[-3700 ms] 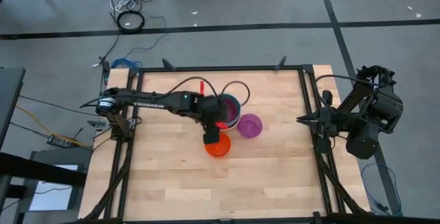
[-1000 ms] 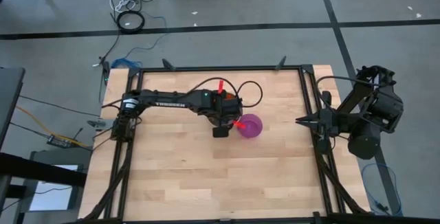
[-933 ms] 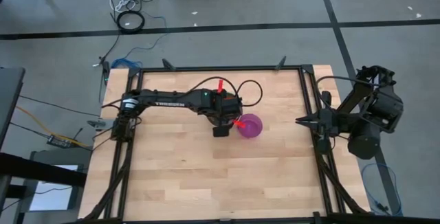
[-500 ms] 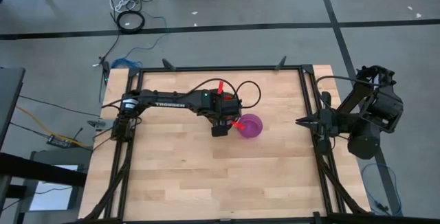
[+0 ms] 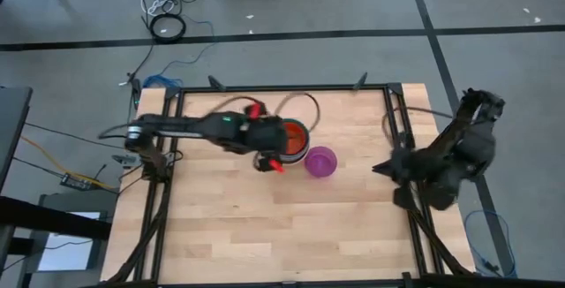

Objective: Nest bowls inside each other
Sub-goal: Stack the purple bowl on top of the orange bowl

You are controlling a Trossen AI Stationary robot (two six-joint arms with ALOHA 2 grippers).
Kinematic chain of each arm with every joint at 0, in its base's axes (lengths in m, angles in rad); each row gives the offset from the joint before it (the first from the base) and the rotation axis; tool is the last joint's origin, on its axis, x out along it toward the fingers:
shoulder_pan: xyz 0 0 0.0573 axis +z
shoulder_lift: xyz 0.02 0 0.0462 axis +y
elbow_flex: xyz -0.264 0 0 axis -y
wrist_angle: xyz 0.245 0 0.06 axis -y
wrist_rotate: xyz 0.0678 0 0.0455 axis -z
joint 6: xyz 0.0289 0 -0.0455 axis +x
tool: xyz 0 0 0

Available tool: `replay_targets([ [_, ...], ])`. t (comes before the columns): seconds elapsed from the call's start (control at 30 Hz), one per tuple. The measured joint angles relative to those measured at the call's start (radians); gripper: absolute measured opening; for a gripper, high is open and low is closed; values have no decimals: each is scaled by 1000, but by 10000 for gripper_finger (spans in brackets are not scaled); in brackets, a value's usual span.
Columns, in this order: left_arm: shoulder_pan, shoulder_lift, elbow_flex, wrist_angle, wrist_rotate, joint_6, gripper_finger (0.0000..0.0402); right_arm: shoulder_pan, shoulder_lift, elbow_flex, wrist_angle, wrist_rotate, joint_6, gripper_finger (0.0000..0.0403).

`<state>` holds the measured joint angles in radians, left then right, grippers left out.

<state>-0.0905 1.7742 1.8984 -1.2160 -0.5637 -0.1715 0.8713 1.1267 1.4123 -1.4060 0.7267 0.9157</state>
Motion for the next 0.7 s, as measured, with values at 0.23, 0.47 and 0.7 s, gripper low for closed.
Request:
replay_targets([
  [0.23,-131,-246,0,-21,-203,-120,186,-209,1,-214,301,-155,-151,50],
  [0.47,-318,-375,-1,-77,-398,-243,186,-442,1,-380,545,-360,-306,95],
  [0.7,-431,-389,-5,-317,-501,-509,186,-607,23,-514,670,-515,-349,107],
])
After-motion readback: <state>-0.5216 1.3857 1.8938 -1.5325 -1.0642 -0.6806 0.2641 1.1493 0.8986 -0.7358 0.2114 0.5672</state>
